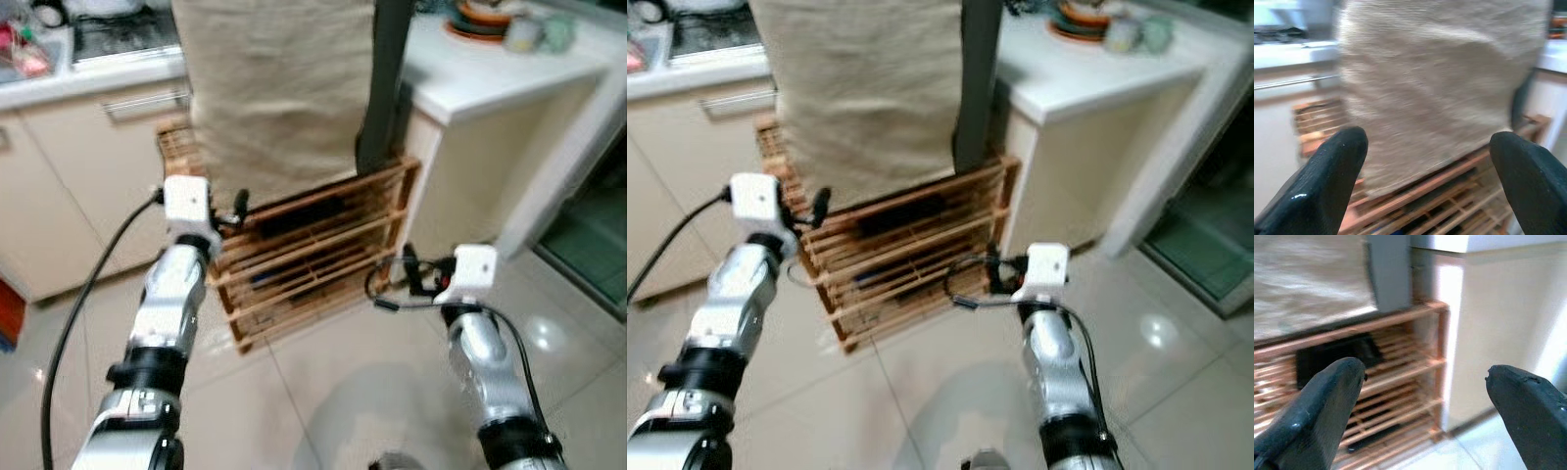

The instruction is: Restocking fridge

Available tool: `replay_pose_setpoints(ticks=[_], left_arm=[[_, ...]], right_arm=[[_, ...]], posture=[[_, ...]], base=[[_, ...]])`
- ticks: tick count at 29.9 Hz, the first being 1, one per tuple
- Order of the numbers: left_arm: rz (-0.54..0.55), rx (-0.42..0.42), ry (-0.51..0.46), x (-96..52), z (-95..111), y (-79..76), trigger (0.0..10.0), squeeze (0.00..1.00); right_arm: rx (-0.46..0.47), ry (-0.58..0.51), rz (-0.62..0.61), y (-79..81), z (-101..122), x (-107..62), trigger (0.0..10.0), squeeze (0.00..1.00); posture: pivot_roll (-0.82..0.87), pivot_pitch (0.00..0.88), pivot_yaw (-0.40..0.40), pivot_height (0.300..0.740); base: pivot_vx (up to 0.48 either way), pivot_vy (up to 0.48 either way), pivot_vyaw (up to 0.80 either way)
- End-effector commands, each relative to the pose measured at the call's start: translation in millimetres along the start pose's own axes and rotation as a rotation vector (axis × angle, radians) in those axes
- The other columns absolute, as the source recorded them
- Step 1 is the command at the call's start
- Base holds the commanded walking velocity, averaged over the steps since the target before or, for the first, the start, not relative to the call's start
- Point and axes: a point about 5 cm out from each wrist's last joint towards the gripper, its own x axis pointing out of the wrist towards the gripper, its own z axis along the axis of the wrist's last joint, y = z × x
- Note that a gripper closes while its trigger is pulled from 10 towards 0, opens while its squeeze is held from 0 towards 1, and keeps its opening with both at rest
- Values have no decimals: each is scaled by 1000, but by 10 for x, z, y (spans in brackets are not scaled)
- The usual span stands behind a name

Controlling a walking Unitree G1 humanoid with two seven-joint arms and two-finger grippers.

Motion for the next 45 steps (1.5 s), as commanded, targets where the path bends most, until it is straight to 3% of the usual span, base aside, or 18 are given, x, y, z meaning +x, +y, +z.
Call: replay_pose_setpoints(ticks=[1, 11, 20, 24, 29, 34, 45], left_arm=[[-9, 11, 13, -2, -25, -30, 10000, 0], [18, 9, 30, -38, -68, 51, 10000, 0], [17, -6, 33, 10, -73, 17, 10000, 0], [-2, -12, -13, 50, 14, -46, 10000, 0], [-25, 34, -32, -1, 0, -53, 10000, 0], [-10, 78, -23, -65, -38, 42, 10000, 0], [10, 73, -62, -80, -4, 12, 10000, 0]], right_arm=[[-8, -31, 0, -26, 49, -12, 10000, 0], [-12, -63, 0, -48, 69, -122, 10000, 0], [7, -74, 3, 15, 158, 32, 10000, 0], [8, -75, 4, 12, 175, 57, 10000, 0], [23, -105, -26, 15, 213, 69, 10000, 0], [21, -103, -23, 56, 175, 19, 10000, 0], [-4, -134, 17, 69, 259, 91, 10000, 0]], posture=[[-185, 0, 49, 740], [-157, 0, 38, 740], [-186, 0, 49, 740], [-199, 0, 51, 740], [-190, 0, 54, 740], [-178, 0, 49, 740], [-147, 0, 5, 740]], base=[[0, 461, -731], [0, 467, -708], [0, 472, -700], [0, 472, -702], [0, 473, -700], [0, 475, -699], [0, 379, -457]])
